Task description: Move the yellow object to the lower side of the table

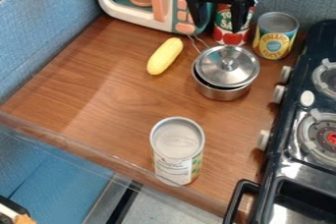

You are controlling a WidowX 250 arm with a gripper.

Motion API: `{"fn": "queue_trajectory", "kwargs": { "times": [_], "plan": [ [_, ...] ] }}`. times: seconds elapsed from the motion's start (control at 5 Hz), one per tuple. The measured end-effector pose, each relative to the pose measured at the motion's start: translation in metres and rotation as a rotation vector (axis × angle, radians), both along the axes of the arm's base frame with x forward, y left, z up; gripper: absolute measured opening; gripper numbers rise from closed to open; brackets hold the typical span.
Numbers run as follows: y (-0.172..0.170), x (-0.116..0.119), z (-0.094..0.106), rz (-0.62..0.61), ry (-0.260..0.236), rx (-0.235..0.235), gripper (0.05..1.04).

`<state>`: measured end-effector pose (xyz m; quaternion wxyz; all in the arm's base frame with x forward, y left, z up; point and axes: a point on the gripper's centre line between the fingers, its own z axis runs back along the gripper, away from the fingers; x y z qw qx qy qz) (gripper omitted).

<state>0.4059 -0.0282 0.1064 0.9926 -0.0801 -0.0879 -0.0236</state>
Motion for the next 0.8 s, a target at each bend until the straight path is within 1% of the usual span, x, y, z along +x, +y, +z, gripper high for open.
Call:
{"fn": "queue_trajectory", "kwargs": {
  "times": [0.2, 0.4, 0.6, 0.8],
  "plan": [
    [-0.001, -0.002, -0.021, -0.004, 0.051, -0.009, 1.000],
    [0.017, 0.002, -0.028, 0.013, 0.017, -0.038, 1.000],
    [0.042, 0.005, -0.041, 0.005, 0.016, -0.024, 1.000],
    [0.052, 0.011, -0.048, -0.008, 0.010, 0.023, 1.000]
  ]
}}
